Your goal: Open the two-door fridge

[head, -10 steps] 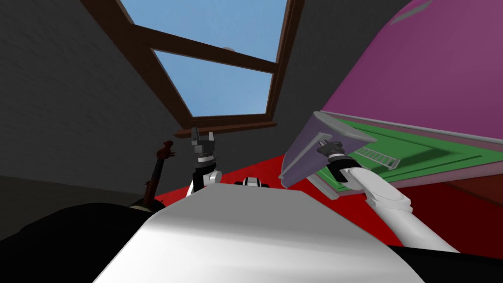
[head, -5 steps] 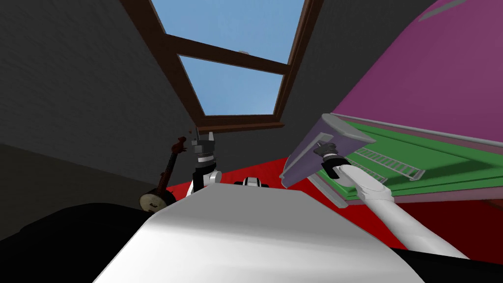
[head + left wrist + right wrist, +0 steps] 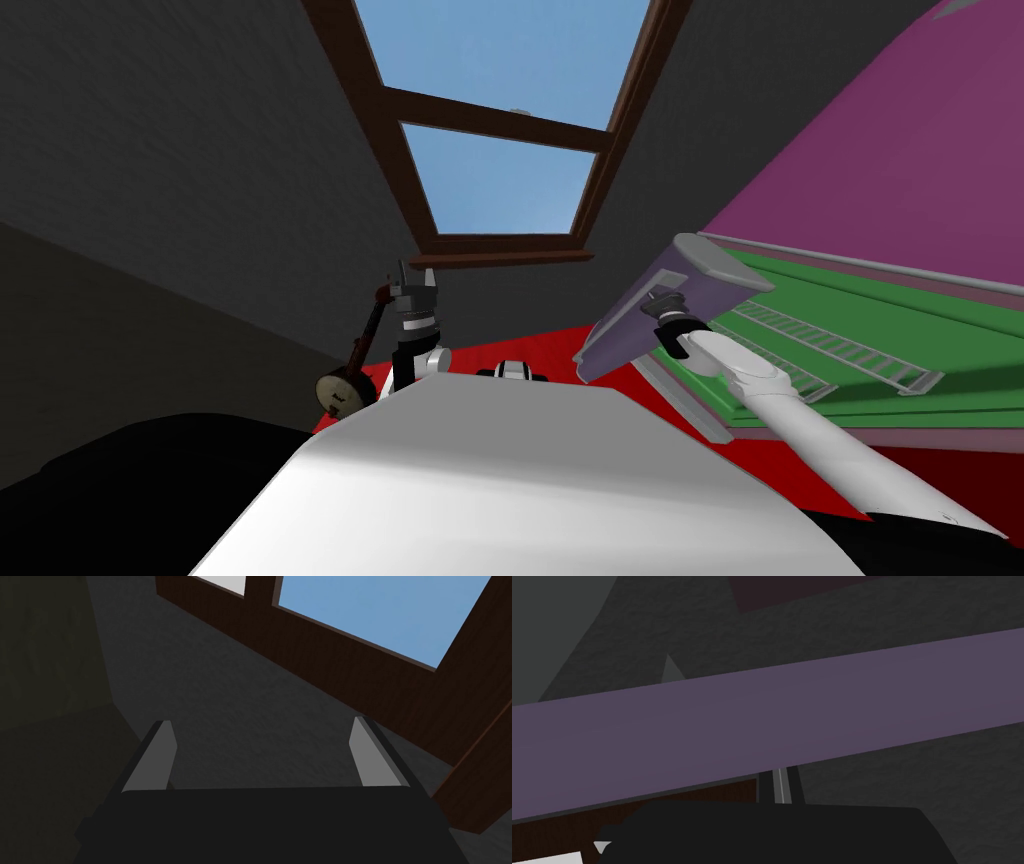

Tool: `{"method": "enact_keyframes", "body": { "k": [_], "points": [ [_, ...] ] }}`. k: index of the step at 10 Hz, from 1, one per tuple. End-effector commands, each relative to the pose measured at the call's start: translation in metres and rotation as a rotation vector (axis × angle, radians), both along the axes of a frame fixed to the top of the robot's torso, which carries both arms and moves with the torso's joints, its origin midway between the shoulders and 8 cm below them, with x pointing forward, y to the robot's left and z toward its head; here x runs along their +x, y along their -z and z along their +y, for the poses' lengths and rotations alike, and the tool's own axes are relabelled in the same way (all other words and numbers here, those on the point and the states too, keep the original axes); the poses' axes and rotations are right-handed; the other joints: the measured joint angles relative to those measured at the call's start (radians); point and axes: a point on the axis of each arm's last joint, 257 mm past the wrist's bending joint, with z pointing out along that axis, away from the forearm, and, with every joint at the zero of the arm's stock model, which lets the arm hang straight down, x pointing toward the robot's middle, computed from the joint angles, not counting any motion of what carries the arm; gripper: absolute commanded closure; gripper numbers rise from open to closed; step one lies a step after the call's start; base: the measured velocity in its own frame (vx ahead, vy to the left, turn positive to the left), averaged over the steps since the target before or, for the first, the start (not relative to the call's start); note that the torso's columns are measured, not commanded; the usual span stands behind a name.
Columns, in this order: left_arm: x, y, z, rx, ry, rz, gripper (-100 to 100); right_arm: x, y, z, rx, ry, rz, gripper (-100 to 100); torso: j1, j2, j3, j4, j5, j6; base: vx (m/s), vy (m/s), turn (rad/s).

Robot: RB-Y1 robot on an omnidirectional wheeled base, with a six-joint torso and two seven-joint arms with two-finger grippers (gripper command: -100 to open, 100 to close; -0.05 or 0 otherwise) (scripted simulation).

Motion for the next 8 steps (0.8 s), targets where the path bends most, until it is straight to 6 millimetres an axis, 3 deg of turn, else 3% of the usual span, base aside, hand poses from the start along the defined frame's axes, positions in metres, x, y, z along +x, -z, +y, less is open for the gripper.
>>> {"method": "enact_keyframes", "body": {
  "k": [1, 2, 3, 4, 8],
  "points": [
    [0.0, 0.0, 0.0, 0.0, 0.0, 0.0, 0, -0.005, 0.039, -0.003, 0.007, 0.021, 0.066, 100, -0.004, 0.001, 0.001, -0.001, -0.003, 0.0, 0.011, -0.012, -0.009],
    [0.0, 0.0, 0.0, 0.0, 0.0, 0.0, 0, 0.005, 0.013, -0.023, 0.023, 0.073, 0.022, 100, -0.007, 0.001, 0.002, -0.002, -0.006, 0.0, -0.052, 0.111, 0.248],
    [0.0, 0.0, 0.0, 0.0, 0.0, 0.0, 0, 0.005, 0.016, -0.032, 0.022, 0.097, 0.032, 100, -0.003, 0.001, 0.001, 0.0, -0.004, -0.005, -0.054, 0.149, 0.319],
    [0.0, 0.0, 0.0, 0.0, 0.0, 0.0, 0, 0.007, 0.002, -0.032, 0.008, 0.066, 0.032, -100, 0.002, 0.002, 0.001, 0.001, 0.0, -0.003, -0.012, 0.12, 0.016],
    [0.0, 0.0, 0.0, 0.0, 0.0, 0.0, 0, 0.009, -0.026, -0.047, -0.003, 0.055, 0.032, -100, 0.009, 0.014, 0.008, 0.009, 0.009, 0.001, 0.012, 0.072, -0.053]
  ]
}}
